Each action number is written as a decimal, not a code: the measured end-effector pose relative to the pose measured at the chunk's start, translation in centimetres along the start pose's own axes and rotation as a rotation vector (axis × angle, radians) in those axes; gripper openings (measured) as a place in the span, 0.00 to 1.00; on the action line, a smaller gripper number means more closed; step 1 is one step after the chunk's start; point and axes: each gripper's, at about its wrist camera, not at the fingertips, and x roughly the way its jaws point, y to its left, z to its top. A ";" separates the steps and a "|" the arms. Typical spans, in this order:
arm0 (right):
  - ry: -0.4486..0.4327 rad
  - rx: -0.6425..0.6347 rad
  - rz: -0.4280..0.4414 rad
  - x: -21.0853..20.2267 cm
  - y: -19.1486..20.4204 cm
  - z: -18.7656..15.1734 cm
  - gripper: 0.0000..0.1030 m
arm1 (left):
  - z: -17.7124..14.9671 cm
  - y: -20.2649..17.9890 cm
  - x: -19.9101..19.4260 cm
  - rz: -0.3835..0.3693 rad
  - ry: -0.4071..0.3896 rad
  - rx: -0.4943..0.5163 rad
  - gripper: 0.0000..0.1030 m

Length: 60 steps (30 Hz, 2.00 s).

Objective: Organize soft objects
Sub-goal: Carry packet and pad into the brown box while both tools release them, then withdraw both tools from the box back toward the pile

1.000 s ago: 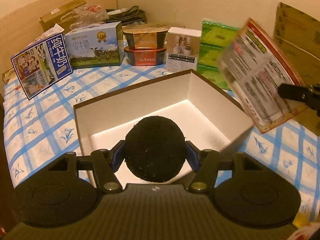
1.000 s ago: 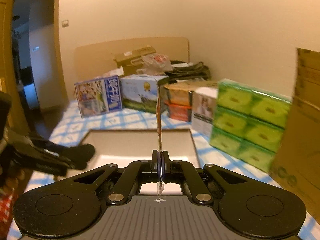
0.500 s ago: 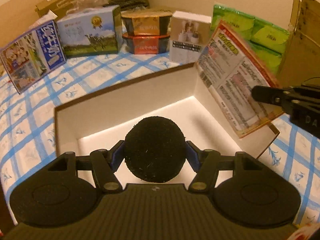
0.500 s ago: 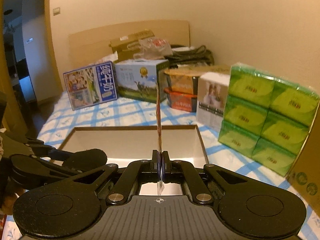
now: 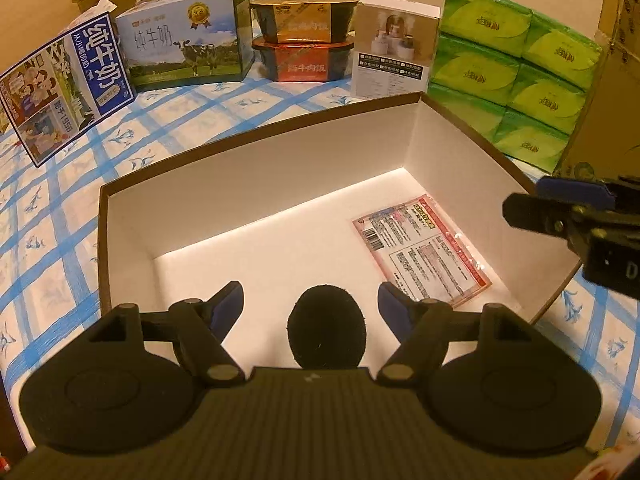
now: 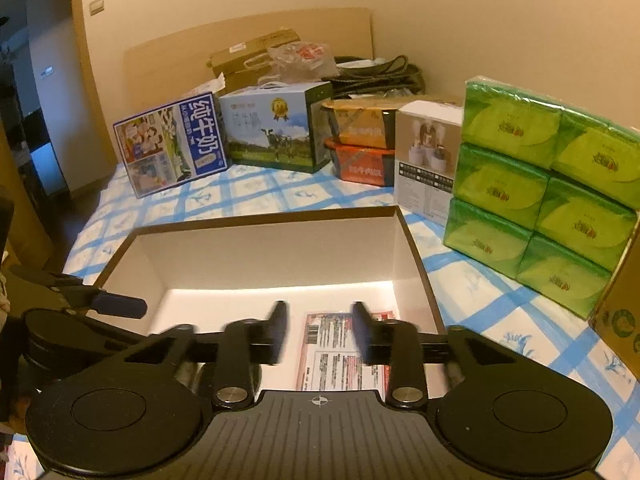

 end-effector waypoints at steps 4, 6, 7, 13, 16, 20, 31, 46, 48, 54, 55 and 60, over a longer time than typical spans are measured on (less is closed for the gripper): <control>0.009 0.008 0.008 -0.3 -0.1 -0.4 0.45 | 0.0 0.0 -0.4 0.001 0.002 -0.003 0.70; 0.011 0.004 0.007 -0.5 0.0 -0.5 0.46 | 0.0 -0.1 -0.7 -0.002 0.000 -0.003 0.70; 0.012 0.006 0.007 -0.6 0.0 -0.6 0.47 | 0.0 -0.1 -0.8 -0.004 -0.002 -0.004 0.70; 0.008 0.022 0.014 -1.7 0.1 -0.7 0.48 | 0.0 -0.3 -2.1 -0.006 -0.016 0.000 0.70; 0.005 0.026 0.015 -2.4 0.2 -0.8 0.49 | -0.1 -0.2 -3.1 -0.012 -0.029 -0.004 0.70; -0.008 0.033 0.021 -4.0 0.4 -0.9 0.51 | -0.7 0.0 -4.9 -0.027 -0.046 -0.017 0.70; -0.082 0.063 0.042 -12.2 2.5 -3.0 0.68 | -4.9 0.6 -12.4 -0.080 -0.106 -0.054 0.71; -0.129 0.148 -0.003 -25.0 4.9 -9.4 0.76 | -14.2 -1.5 -24.0 -0.126 -0.162 -0.053 0.71; -0.124 0.153 -0.004 -26.4 5.3 -10.4 0.77 | -15.4 -1.9 -25.2 -0.138 -0.166 -0.061 0.71; -0.108 0.182 -0.004 -29.6 6.5 -13.5 0.77 | -18.5 -2.9 -27.2 -0.154 -0.159 -0.055 0.71; -0.106 0.189 -0.006 -30.0 6.7 -14.1 0.77 | -19.0 -3.0 -27.3 -0.155 -0.159 -0.054 0.71; -0.085 0.216 -0.011 -31.1 7.3 -16.1 0.77 | -21.3 -3.2 -27.2 -0.151 -0.143 -0.044 0.71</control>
